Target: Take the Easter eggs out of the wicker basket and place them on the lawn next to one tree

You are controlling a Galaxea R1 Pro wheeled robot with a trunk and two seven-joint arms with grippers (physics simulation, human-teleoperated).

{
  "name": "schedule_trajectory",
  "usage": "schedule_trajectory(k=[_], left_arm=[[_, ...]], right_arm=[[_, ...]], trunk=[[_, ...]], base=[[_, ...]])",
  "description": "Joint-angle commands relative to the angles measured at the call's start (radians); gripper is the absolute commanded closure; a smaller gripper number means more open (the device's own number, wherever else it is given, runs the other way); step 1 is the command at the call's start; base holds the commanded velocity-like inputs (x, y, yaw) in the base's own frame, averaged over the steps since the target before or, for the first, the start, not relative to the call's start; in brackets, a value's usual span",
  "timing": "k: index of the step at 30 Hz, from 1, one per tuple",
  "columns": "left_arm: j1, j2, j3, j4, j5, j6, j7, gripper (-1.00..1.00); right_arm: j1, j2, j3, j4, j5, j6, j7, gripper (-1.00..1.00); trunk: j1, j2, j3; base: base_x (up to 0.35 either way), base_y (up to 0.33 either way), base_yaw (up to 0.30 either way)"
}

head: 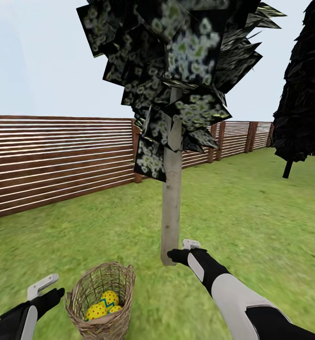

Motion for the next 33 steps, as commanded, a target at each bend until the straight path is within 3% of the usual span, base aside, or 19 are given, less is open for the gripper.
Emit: schedule_trajectory(k=[1,11,25,33], left_arm=[[-0.001,-0.001,0.001,0.005,0.011,-0.002,0.008,-1.0],[-0.001,-0.002,0.001,0.048,0.009,-0.048,0.006,-1.0],[-0.001,-0.004,-0.001,0.065,0.007,-0.074,0.004,-1.0],[-0.001,-0.003,-0.009,0.066,0.006,-0.082,0.004,-1.0]], right_arm=[[0.0,0.0,0.001,-0.002,-0.006,0.004,-0.001,-1.0],[0.0,0.001,0.001,-0.002,-0.006,0.0,0.0,-1.0],[0.0,0.001,0.001,0.0,-0.006,0.0,0.0,-1.0],[0.0,0.001,0.001,0.0,-0.006,0.0,0.0,-1.0]], trunk=[[-0.004,0.007,0.002],[-0.042,0.077,0.036],[-0.096,0.175,0.096],[-0.096,0.175,0.104]], base=[[0.0,0.0,-0.002],[0.0,0.0,-0.023],[0.0,0.0,-0.167],[0.0,0.0,-0.166]])
